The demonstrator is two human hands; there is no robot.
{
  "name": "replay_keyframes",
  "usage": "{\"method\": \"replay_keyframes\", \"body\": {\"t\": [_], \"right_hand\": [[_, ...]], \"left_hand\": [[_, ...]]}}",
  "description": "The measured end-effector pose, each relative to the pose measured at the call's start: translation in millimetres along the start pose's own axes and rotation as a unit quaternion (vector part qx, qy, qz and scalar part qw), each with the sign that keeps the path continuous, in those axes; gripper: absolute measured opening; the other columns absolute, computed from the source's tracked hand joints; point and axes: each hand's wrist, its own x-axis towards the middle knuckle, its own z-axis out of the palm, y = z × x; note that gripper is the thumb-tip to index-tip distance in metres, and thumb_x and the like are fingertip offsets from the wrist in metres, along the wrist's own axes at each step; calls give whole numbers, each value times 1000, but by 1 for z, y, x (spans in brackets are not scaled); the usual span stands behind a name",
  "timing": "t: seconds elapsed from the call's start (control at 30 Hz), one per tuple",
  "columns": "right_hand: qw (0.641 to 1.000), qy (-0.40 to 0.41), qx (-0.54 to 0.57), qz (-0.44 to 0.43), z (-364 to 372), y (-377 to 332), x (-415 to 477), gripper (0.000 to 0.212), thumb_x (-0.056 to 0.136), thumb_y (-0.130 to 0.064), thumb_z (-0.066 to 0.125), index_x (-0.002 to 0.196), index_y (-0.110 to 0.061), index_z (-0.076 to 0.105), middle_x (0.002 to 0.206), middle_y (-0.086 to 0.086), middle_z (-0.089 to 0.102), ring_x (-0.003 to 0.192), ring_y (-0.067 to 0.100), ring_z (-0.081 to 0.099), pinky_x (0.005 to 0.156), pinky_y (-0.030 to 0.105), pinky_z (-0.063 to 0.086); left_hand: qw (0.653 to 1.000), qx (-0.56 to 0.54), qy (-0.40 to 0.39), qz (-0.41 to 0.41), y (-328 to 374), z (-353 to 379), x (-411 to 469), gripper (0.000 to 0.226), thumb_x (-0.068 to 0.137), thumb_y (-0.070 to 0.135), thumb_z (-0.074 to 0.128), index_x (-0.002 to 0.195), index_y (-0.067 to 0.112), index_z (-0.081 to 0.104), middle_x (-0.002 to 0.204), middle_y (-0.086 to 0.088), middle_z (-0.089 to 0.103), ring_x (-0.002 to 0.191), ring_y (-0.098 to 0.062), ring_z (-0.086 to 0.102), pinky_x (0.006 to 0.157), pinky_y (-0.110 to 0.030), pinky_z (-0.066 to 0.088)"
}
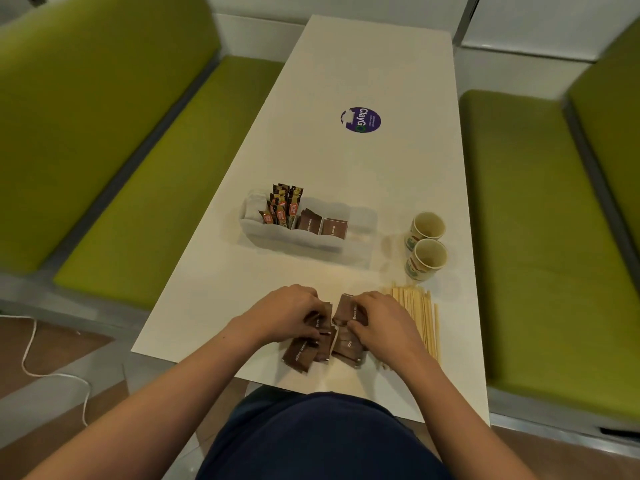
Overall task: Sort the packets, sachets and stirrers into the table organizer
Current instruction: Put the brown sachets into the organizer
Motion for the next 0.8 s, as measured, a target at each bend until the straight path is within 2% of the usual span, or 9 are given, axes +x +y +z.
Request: {"method": "replay_keyframes", "body": {"t": [0.07,0.17,0.27,0.37,0.47,0.53,0.63,0.7,0.8], "right_hand": [[1000,5,-20,-7,0,-1,-2,30,95,-37,63,123,-26,69,121,-7,66,106,18,59,83,33,52],[1000,12,-24,-12,1,-4,-4,27,98,-37,56,117,-26,73,114,-9,69,100,17,61,77,34,54],[999,37,-13,-10,-1,-5,-6,29,103,-37,47,119,-29,70,113,-11,70,100,16,60,75,35,54],[995,95,7,6,-7,-3,-5,32,107,-36,41,128,-30,64,116,-12,70,105,17,59,74,37,53],[988,149,28,4,-15,-2,1,30,108,-34,45,130,-27,63,115,-9,71,101,19,60,71,41,54],[983,176,48,-4,-21,-1,5,27,104,-24,52,129,-22,65,112,-5,72,97,21,62,72,42,55],[976,198,90,-15,-28,-4,7,33,97,-11,60,128,-17,66,114,-1,73,98,22,65,80,37,54],[971,202,127,-10,-31,-8,9,33,97,-11,60,129,-18,66,115,-2,73,99,19,66,85,33,52],[965,200,169,1,-32,-13,10,30,100,-16,60,129,-22,64,112,-5,73,98,14,66,86,32,55]], "left_hand": [[1000,3,3,2,0,0,0,30,88,41,69,118,34,67,102,5,63,90,-15,59,79,-35,51],[1000,9,18,0,0,0,-1,25,93,35,60,116,35,70,99,4,68,90,-16,61,78,-37,52],[999,18,40,-10,3,0,-4,28,94,33,52,118,36,66,98,4,68,90,-17,62,75,-37,52],[995,45,83,-34,3,-2,-4,31,97,34,44,120,32,66,100,5,70,92,-20,64,74,-36,54],[982,80,166,-45,-5,-19,-2,30,101,38,44,115,27,69,99,7,71,91,-17,65,68,-35,55],[968,71,235,-40,-13,-42,-1,27,101,36,49,112,28,71,98,8,72,90,-15,64,62,-31,52],[944,52,321,-53,-25,-80,4,24,100,34,53,114,29,72,101,9,69,96,-16,61,63,-30,48],[939,55,329,-79,-34,-103,12,25,102,35,51,118,30,69,106,8,65,105,-18,56,65,-34,48],[948,77,292,-100,-44,-126,33,26,104,32,47,118,28,68,109,5,61,108,-21,51,62,-35,42]]}}
